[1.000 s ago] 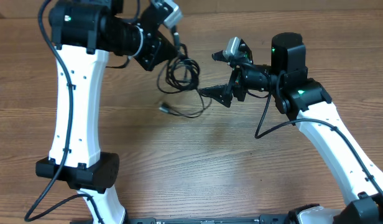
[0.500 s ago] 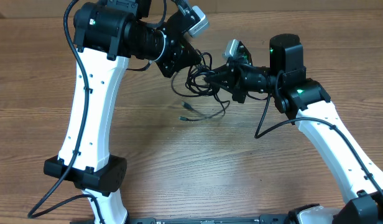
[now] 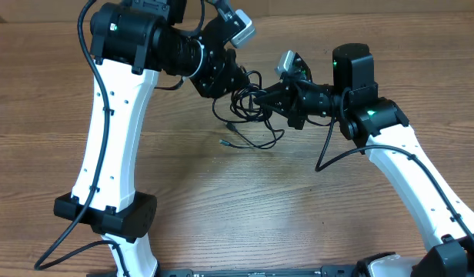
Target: Untangle cables
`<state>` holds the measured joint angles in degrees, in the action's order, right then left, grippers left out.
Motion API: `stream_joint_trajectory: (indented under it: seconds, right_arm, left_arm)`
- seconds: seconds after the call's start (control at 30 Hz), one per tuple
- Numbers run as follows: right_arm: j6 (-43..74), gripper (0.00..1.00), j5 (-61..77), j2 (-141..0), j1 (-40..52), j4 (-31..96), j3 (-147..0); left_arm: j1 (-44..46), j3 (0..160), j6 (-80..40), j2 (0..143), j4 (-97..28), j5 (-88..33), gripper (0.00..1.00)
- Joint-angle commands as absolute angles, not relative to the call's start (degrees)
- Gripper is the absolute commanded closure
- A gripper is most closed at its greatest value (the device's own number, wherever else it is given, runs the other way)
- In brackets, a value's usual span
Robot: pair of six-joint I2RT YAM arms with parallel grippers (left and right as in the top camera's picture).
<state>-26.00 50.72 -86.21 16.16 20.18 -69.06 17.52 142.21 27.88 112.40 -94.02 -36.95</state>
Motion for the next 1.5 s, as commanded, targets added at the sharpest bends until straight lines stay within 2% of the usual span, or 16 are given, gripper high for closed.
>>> stream_joint_trajectory:
  seconds: [0.0,0.2,0.67,0.8,1.1,1.3,1.4,1.47]
  right_arm:
    - [-26.46,0.96,51.13,-86.17,16.08,19.75,-69.71]
    - [-26.46,0.96,58.63,-86.17,16.08,17.06,-69.73]
    - [-26.44,0.96,60.82,-86.17,16.08,16.1,-69.73]
    - [-26.46,0.96,60.73,-86.17,16.08,15.7,-69.73]
    - [-26.46,0.96,59.61,-86.17,16.08,15.03,-69.73]
    - [-26.44,0.96,59.64,-86.17,16.08,14.63,-69.73]
    - [-26.41,0.96,59.64,-86.17,16.08,14.63,-69.73]
    - [-26.17,0.96,59.64,-86.17,16.08,14.63,-69.73]
  left_arm:
    - [17.67,142.5,27.83,111.42,-96.38,-36.86,0.51]
    - [17.67,142.5,24.49,113.06,-96.79,-36.67,0.52]
    - [17.72,142.5,21.26,117.71,-96.82,-36.47,0.57]
    - [17.74,142.5,20.91,118.76,-96.79,-36.64,0.66]
    - [19.29,142.5,20.93,118.83,-96.82,-37.1,0.72]
    - [22.24,142.5,20.99,118.83,-96.79,-36.36,0.73]
    - [23.03,142.5,20.97,118.83,-96.79,-33.01,0.84]
    - [23.11,142.5,20.93,118.83,-96.79,-31.2,0.96]
